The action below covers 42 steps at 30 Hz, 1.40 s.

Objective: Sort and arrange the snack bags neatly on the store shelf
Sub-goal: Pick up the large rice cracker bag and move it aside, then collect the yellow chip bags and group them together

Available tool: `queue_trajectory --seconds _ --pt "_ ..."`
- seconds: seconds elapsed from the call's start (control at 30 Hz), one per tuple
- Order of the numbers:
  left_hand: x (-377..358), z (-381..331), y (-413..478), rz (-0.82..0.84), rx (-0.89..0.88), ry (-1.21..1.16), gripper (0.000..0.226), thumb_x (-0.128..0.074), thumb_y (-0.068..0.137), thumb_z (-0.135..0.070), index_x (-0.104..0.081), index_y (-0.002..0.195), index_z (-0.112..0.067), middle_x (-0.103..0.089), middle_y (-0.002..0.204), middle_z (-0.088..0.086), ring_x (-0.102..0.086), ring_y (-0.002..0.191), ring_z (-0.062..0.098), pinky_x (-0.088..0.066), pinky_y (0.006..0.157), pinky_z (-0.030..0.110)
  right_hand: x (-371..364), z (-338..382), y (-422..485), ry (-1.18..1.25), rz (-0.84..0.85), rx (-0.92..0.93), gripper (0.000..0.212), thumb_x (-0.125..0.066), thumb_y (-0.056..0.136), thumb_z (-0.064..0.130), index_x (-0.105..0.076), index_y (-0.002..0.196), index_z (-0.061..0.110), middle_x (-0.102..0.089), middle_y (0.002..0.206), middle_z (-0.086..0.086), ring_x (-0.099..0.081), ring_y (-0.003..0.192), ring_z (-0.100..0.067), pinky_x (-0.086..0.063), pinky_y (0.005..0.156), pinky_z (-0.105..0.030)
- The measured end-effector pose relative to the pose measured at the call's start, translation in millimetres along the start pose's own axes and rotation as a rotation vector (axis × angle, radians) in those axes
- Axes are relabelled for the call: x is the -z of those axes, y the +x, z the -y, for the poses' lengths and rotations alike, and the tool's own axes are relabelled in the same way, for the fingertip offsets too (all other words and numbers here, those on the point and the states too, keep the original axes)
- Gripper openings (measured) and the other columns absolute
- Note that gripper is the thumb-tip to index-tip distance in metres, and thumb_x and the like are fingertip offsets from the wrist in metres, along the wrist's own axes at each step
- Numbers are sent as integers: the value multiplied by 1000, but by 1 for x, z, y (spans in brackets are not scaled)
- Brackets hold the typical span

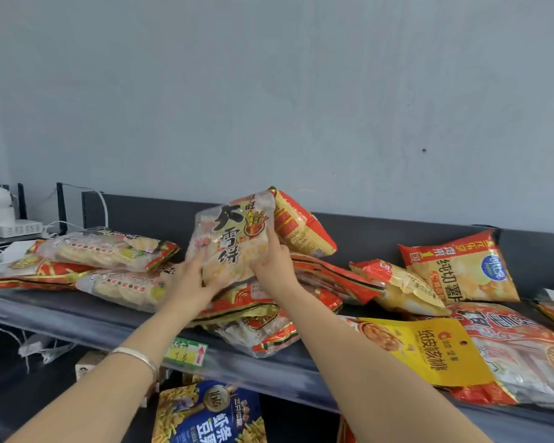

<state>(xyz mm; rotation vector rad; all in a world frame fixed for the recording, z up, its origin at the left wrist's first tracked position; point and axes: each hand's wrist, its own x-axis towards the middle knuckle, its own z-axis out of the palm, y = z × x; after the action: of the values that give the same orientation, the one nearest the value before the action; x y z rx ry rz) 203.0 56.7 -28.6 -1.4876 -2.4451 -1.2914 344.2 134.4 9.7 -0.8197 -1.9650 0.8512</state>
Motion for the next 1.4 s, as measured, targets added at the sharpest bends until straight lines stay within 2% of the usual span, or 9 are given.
queue_trajectory --seconds 0.07,0.13,0.37,0.5,0.63,0.73,0.87,1.0,1.4 --pt "-13 -16 -5 193 -45 57 78 -52 87 -57 -8 149 -42 -3 159 4 -3 145 34 -14 114 58 -14 -1 5 -228 12 21 61 -45 97 12 -18 151 21 -41 129 -17 -51 107 -35 -44 91 -38" --pt "-22 -31 -9 237 -34 35 80 -52 87 -57 -1 148 -45 9 159 2 12 145 32 -5 114 61 -18 -3 13 -320 41 3 43 -40 100 21 -32 142 14 -43 131 -22 -48 115 -40 -42 94 -42" --pt "-32 -35 4 294 -59 157 105 -56 72 -72 12 147 -43 21 157 -1 24 141 34 -4 110 67 12 -18 23 -272 106 51 42 -41 102 25 -44 142 16 -51 141 -7 -50 126 -25 -44 99 -36" --pt "-32 -30 26 246 -47 300 82 -52 87 -51 3 148 -44 16 158 -3 13 145 31 -11 109 68 29 -31 20 -651 60 100 38 -42 98 31 -53 133 24 -57 131 -6 -56 115 -29 -49 92 -46" --pt "-37 -17 35 164 -70 387 52 -37 97 -21 -27 146 -35 -25 155 -1 -25 140 25 -24 109 56 55 -47 14 -839 71 138 32 -41 98 39 -61 111 17 -61 109 -5 -60 97 -27 -53 80 -42" --pt "-41 -14 30 162 -106 416 40 -30 99 -21 -50 132 -35 -43 145 -7 -40 131 20 -23 110 49 72 -60 10 -850 103 156 31 -43 97 31 -63 116 17 -59 113 -6 -59 97 -25 -53 79 -41" --pt "-41 -29 21 28 -177 344 34 -35 99 -27 -53 128 -33 -53 136 -6 -51 121 19 -37 101 41 82 -66 0 -844 46 181 29 -45 98 28 -64 119 21 -59 113 1 -59 96 -19 -54 76 -35" --pt "-48 -64 10 -19 -365 221 34 -43 98 -27 -54 129 -27 -54 133 -4 -55 116 18 -49 89 37 95 -59 -11 -915 -73 226 29 -41 100 25 -65 115 19 -62 106 0 -59 95 -19 -56 73 -37" --pt "-96 -174 -18 -9 -747 137 32 -50 95 -24 -57 127 -24 -57 129 -4 -52 118 13 -42 96 28 211 -79 -34 -934 -160 91 37 -47 98 24 -52 135 22 -53 134 -4 -48 123 -24 -49 93 -37"
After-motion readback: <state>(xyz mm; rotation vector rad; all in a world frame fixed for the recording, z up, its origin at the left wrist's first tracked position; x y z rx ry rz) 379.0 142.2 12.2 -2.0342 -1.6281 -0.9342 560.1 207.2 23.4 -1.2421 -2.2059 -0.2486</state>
